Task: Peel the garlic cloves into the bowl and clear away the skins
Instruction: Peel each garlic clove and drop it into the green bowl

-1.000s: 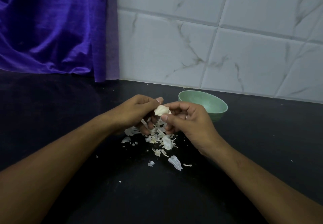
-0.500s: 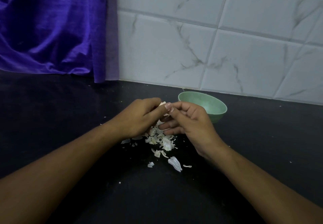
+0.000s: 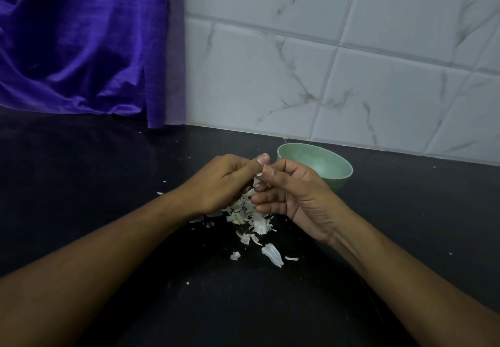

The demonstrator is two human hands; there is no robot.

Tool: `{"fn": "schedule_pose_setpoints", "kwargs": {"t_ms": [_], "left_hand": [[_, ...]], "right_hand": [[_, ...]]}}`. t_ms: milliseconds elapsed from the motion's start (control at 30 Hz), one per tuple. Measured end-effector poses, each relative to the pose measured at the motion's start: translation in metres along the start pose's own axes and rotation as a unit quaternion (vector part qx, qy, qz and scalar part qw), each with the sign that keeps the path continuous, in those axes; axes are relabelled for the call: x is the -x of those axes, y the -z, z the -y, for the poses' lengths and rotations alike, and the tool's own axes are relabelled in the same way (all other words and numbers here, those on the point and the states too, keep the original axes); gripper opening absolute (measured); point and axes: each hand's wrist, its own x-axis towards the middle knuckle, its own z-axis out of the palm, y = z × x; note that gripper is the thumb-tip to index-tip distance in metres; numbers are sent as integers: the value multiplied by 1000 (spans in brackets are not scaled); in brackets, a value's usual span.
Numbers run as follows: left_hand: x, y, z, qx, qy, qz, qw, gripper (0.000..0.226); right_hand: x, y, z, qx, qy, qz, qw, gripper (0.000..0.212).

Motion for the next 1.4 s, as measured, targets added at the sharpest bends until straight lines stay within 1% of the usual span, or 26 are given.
{"fn": "schedule_pose_setpoints", "kwargs": {"t_ms": [100, 200, 367, 433, 500, 567, 633, 700, 767, 867, 967, 1067, 1233, 1400], "left_hand": [[0, -1, -1, 10, -6, -16, 1000, 66], [1, -1, 0, -14, -18, -35, 999, 65], [2, -8, -1, 2, 7, -44, 999, 70], [1, -10, -1, 33, 26, -51, 998, 69], [1, -10, 0, 39, 47, -62, 996, 71], [1, -10, 0, 1, 55, -64, 996, 73], [2, -10, -1, -50, 49, -64, 996, 67], [2, -11, 0, -71, 46, -76, 994, 60], [2, -11, 3, -84, 23, -85, 993, 62], [1, -8, 6, -91, -9, -53, 994, 65], [1, -5, 6, -79, -3, -17, 997, 66], [0, -3, 6, -62, 6, 6, 998, 68], [1, 1, 4, -34, 16, 43, 998, 52], [2, 6, 8, -9, 43, 100, 994, 48]], "right_hand": [[1, -1, 2, -36, -19, 10, 999, 21], [1, -1, 2, -25, -32, 12, 999, 22], [-1, 0, 1, 14, -27, 1, 1000, 25], [-1, 0, 1, 19, -18, -1, 1000, 24], [-2, -1, 0, 35, 2, -9, 999, 22], [-2, -2, -2, 59, 31, -27, 997, 20], [-2, -1, -4, 83, 60, -43, 994, 17], [-2, -2, -6, 94, 73, -57, 991, 13], [-3, -3, -6, 100, 80, -75, 989, 13], [-3, -2, -6, 72, 84, -93, 990, 16], [-4, 0, -7, 46, 77, -88, 992, 24], [-4, 2, -8, 21, 70, -79, 994, 24], [-5, 5, -11, 13, 58, -69, 996, 20], [-6, 8, -15, 22, 37, -61, 997, 17]]}}
